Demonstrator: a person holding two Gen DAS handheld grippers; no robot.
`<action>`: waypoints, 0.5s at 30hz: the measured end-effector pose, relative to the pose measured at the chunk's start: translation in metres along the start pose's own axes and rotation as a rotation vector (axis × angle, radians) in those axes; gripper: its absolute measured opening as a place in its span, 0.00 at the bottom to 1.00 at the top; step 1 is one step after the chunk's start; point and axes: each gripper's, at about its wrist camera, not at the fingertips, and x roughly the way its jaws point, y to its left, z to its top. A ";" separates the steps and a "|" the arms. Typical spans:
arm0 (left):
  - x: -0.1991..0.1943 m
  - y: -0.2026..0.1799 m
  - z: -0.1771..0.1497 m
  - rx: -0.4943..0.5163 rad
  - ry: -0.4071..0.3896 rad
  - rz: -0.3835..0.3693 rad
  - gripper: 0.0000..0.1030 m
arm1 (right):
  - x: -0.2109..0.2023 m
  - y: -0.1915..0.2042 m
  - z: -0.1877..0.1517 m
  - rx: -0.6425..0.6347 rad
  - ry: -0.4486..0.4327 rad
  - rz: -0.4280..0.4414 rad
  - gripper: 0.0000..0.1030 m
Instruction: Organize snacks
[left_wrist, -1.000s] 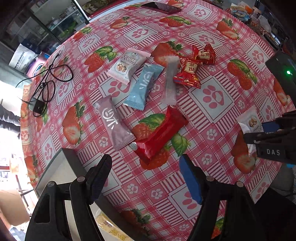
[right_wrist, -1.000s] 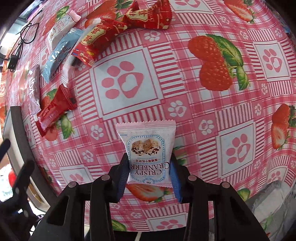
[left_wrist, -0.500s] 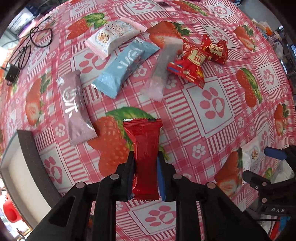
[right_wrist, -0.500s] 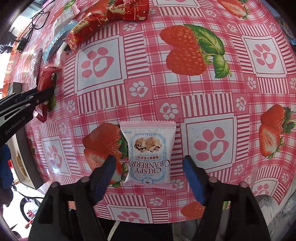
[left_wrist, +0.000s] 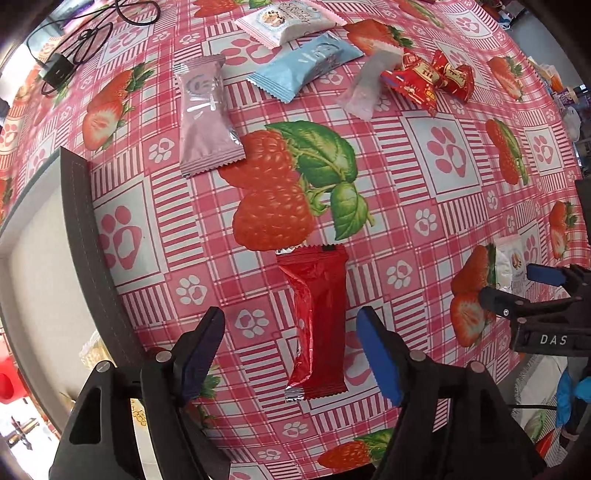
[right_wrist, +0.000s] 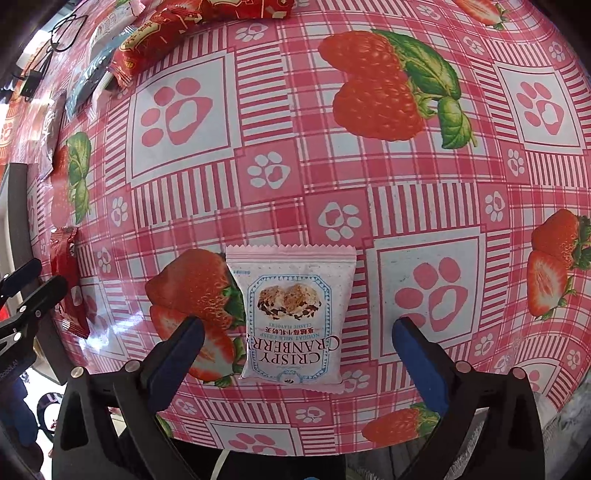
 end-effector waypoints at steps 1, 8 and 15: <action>0.004 -0.007 -0.002 0.005 0.008 0.007 0.75 | 0.001 0.002 0.000 -0.006 0.002 -0.014 0.99; 0.023 -0.039 -0.001 0.069 0.033 0.064 0.97 | 0.014 0.004 0.011 -0.001 0.015 -0.029 1.00; 0.042 -0.039 -0.001 0.049 0.037 0.060 1.00 | 0.003 0.005 0.002 -0.004 -0.042 -0.031 1.00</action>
